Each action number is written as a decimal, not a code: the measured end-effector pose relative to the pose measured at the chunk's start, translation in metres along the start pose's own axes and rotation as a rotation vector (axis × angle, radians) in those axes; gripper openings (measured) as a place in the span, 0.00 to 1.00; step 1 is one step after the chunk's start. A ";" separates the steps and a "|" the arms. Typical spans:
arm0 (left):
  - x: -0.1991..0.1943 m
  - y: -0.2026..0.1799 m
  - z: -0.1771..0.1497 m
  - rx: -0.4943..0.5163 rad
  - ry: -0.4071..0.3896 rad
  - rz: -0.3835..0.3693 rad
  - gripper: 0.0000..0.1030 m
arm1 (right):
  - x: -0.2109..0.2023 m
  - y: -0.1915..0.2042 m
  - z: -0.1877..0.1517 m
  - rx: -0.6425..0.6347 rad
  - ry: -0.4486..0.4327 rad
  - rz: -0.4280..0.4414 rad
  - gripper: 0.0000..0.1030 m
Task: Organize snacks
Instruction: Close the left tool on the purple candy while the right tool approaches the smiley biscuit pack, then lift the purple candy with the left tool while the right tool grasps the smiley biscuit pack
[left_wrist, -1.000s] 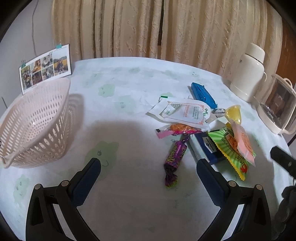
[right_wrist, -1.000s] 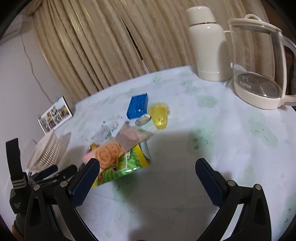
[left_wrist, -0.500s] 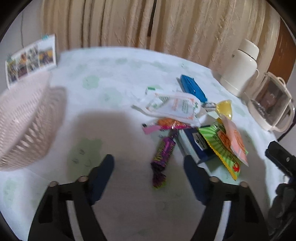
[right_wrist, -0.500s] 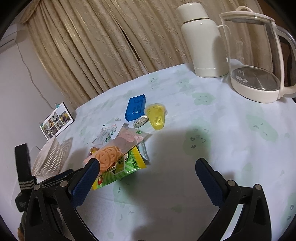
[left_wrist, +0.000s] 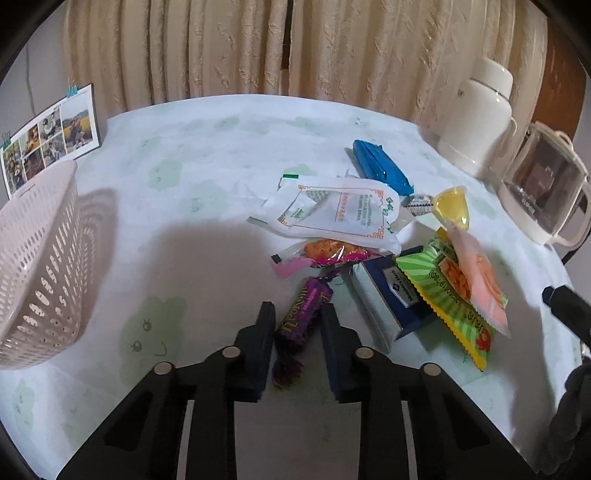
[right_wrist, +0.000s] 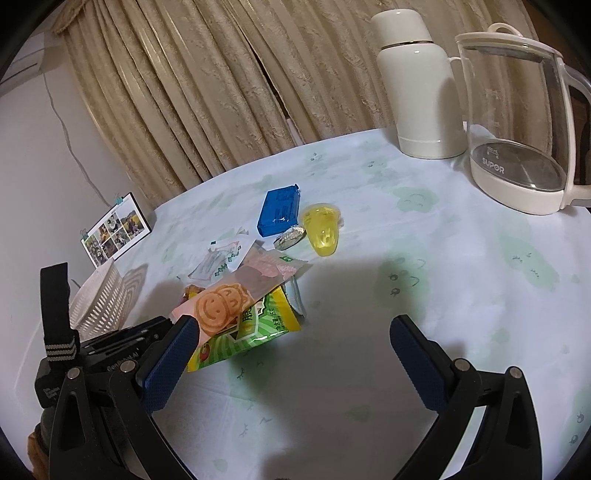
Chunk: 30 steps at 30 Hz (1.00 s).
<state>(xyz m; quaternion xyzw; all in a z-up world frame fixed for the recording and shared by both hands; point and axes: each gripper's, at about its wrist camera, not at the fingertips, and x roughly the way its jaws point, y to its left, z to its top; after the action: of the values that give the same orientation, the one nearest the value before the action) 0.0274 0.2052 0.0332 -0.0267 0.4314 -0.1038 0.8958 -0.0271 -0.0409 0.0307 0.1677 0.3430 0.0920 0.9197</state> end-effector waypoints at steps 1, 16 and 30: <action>-0.002 0.003 0.000 -0.015 -0.012 -0.007 0.21 | 0.000 0.000 0.000 -0.001 0.001 0.002 1.00; -0.040 0.008 -0.007 -0.034 -0.189 -0.039 0.18 | 0.007 -0.004 0.003 0.040 0.019 0.040 0.86; -0.024 0.014 -0.012 -0.064 -0.067 -0.088 0.18 | 0.059 0.054 0.029 -0.018 0.143 -0.031 0.78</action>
<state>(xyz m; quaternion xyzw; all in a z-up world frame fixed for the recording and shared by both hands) 0.0055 0.2242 0.0424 -0.0778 0.4026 -0.1284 0.9030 0.0338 0.0191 0.0360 0.1471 0.4096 0.0926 0.8955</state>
